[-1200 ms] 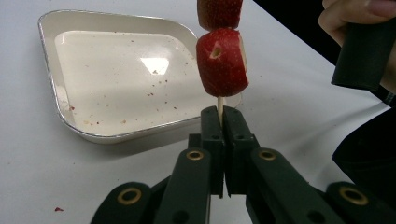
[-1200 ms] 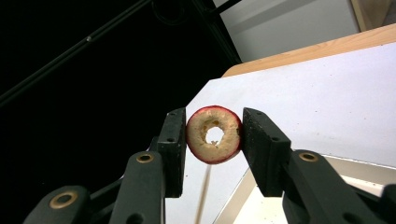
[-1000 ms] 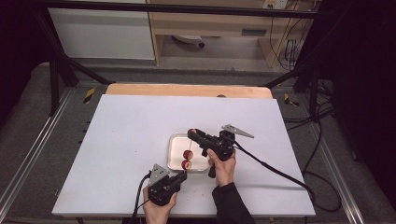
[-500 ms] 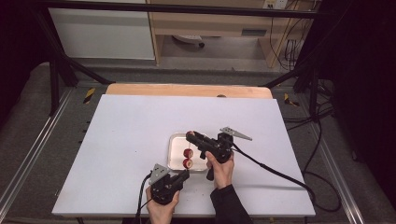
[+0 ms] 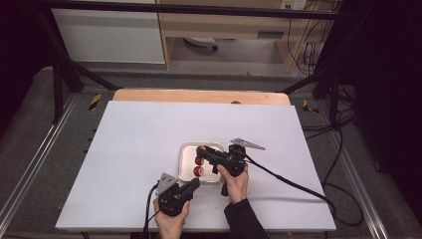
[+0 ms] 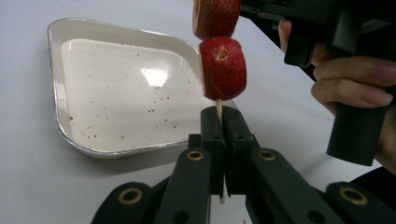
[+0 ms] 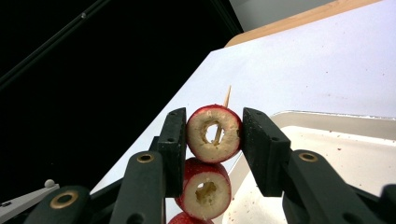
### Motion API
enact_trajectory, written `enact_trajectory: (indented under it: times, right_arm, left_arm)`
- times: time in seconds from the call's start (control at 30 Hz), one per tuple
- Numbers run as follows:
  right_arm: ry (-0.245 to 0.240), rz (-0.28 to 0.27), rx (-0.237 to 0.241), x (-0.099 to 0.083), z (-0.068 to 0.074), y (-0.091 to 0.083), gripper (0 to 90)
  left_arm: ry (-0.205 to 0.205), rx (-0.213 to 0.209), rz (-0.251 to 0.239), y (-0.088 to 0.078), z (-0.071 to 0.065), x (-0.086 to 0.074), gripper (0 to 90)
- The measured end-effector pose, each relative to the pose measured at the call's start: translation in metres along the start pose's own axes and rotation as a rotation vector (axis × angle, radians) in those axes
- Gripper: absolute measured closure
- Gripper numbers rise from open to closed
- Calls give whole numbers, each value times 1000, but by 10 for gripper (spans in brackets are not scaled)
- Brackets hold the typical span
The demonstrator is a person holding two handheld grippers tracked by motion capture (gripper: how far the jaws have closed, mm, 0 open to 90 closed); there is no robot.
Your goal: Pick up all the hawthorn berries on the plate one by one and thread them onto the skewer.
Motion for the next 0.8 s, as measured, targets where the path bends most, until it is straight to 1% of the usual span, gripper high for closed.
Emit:
enact_trajectory:
  times: [0.1,0.2,0.27,0.33,0.37,0.4,0.53,0.63,0.67,0.73,0.8]
  right_arm:
    - [-7,6,-1,1,0,0,619]
    - [-29,10,-1,2,0,-2,599]
    - [-49,24,-4,3,0,-4,525]
    - [-82,36,-22,5,1,-7,475]
    - [-98,42,-28,7,1,-9,440]
    - [-118,45,-39,8,1,-11,403]
    - [-168,83,-75,12,-2,-18,278]
    - [-224,128,-120,13,-8,-23,203]
    - [-234,138,-134,13,-10,-25,182]
    - [-270,171,-162,13,-16,-29,146]
    - [-310,202,-178,13,-20,-32,103]
  left_arm:
    - [5,-3,5,1,1,0,884]
    - [9,-5,2,0,2,2,884]
    - [13,-4,5,-2,3,3,884]
    - [22,5,6,-3,5,4,884]
    - [32,10,9,-4,6,4,884]
    - [32,13,9,-5,7,5,884]
    - [65,15,23,-7,11,7,884]
    - [77,23,29,-8,14,9,885]
    - [78,25,31,-9,15,10,885]
    - [97,31,39,-10,17,12,885]
    - [109,38,44,-11,18,13,885]
Point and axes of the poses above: each handheld gripper's, and its own axes: y roughly forward along the jaws, x roughly out of its top, z roughly to its left, the point moved 1 cm from there along y, roughly forward along the jaws, and after that the axes turned 5 degrees about -y, right-handed, at the moved point
